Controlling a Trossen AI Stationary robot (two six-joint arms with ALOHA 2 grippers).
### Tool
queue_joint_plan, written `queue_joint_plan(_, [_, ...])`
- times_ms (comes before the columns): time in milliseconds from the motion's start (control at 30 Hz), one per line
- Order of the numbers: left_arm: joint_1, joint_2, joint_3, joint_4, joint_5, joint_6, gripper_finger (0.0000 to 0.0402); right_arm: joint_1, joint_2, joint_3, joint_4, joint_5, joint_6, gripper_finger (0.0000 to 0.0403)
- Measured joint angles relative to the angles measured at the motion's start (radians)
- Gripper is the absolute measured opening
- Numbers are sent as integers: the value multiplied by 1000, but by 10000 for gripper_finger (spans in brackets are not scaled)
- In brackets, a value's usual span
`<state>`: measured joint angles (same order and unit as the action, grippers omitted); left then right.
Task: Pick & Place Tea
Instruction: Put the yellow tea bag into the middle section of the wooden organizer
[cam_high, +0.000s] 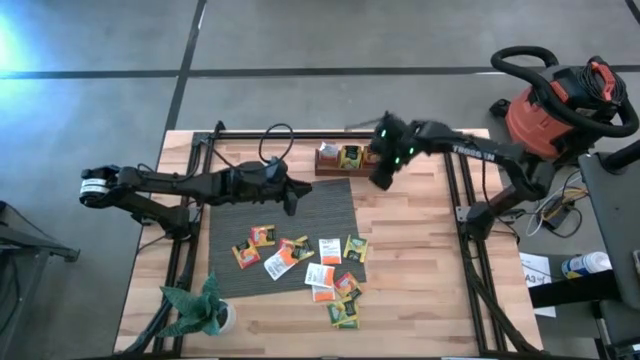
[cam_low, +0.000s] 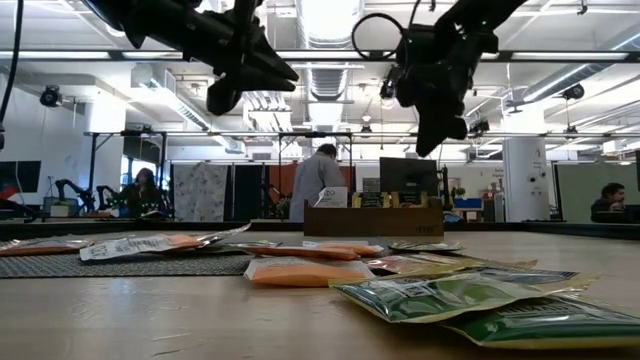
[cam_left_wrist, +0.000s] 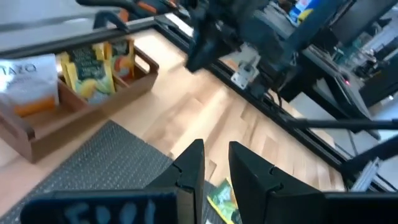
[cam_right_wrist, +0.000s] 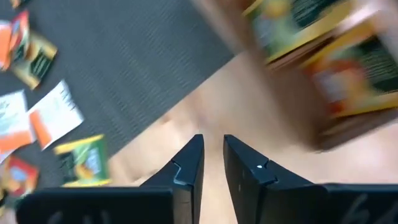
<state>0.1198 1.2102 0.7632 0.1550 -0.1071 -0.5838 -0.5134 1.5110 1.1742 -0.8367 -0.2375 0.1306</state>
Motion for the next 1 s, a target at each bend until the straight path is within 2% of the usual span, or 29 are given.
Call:
queue_joint_plan(133, [-6, 1, -11, -6, 37, 0, 69, 157, 3, -86, 9, 0, 117, 59])
queue_joint_plan(267, [-16, 1, -33, -6, 97, -10, 69, 299, 2, -180, 59, 1, 303, 59])
queue_joint_plan(467, [-51, 1, -80, 2, 146, 15, 69, 463, 2, -324, 314, 5, 632, 59])
queue_joint_plan(633, [-74, 10, -123, 66, 201, 41, 69, 552, 2, -398, 514, 121, 873, 59])
queue_joint_plan(800, [-90, 65, -127, 80, 240, 28, 69, 588, 12, -403, 523, 179, 930, 62])
queue_joint_plan(1000, [-130, 205, -67, 144, 245, 16, 69, 602, 25, -405, 512, 182, 926, 93])
